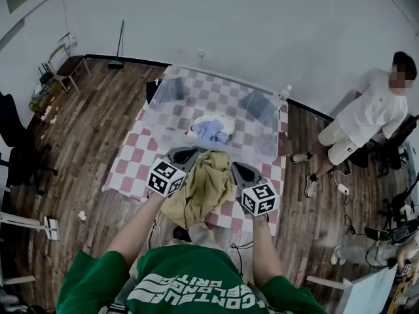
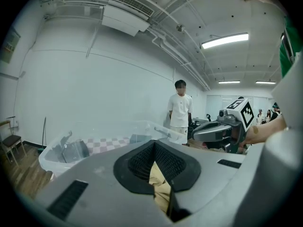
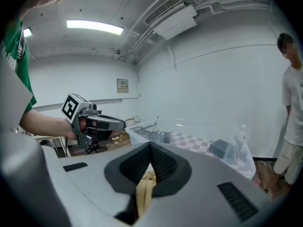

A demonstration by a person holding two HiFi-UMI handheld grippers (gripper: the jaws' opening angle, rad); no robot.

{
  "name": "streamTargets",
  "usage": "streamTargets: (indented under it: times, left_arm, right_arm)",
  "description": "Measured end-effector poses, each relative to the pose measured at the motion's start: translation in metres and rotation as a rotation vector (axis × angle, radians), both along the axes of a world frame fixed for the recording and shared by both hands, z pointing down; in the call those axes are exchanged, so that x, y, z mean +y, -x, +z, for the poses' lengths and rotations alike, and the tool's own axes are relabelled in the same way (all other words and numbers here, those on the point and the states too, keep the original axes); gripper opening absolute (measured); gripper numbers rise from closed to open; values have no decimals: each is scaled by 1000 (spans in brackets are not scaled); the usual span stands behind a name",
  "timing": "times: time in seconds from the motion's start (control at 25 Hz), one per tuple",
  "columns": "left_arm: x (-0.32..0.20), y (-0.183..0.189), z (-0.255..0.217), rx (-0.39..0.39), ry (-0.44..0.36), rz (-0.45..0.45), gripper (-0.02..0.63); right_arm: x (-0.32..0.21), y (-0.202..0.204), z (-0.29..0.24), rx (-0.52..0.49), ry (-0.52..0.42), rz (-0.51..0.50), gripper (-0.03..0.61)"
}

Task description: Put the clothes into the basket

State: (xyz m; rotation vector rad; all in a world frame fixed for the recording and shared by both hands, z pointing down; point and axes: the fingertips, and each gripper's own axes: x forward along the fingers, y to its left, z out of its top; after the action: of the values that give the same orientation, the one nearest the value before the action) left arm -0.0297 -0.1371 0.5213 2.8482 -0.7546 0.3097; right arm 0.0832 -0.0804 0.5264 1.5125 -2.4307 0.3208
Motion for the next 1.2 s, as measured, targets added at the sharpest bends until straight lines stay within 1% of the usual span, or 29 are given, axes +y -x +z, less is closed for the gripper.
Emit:
streamTargets:
  times: [0.16, 0.32, 0.52, 0.8, 0.84, 0.88, 0.92, 0.96, 1.0, 1.2]
  left_arm:
    - [-1, 4, 7, 4, 11, -17, 2]
    - [0, 18, 33, -15, 34, -58, 2]
    - [3, 47, 89, -53, 105, -125, 3]
    - [16, 79, 163, -114, 236, -164, 6]
    - [18, 81, 171, -122, 256, -163, 22]
    - [19, 82, 179, -130, 274, -158, 67]
    - [21, 83, 187, -140, 291, -153, 109]
    - [22, 82, 193, -151, 303, -147, 130]
    - [23, 82, 200, -161, 313, -142, 150]
    - [25, 73, 229, -197, 339, -107, 267]
  right_arm:
    - [1, 1, 11, 22, 14, -12, 8]
    - [3, 5, 35, 54, 55, -41, 8]
    - [2, 2, 80, 94, 143, -39, 9]
    - [11, 3, 143, 103, 288, -56, 12]
    - [12, 3, 150, 101, 306, -58, 16]
    - [13, 4, 157, 96, 325, -60, 33]
    - [14, 4, 164, 90, 345, -64, 81]
    - [15, 5, 171, 85, 364, -67, 141]
    - [16, 5, 177, 82, 380, -67, 165]
    - [18, 4, 207, 75, 436, -55, 250]
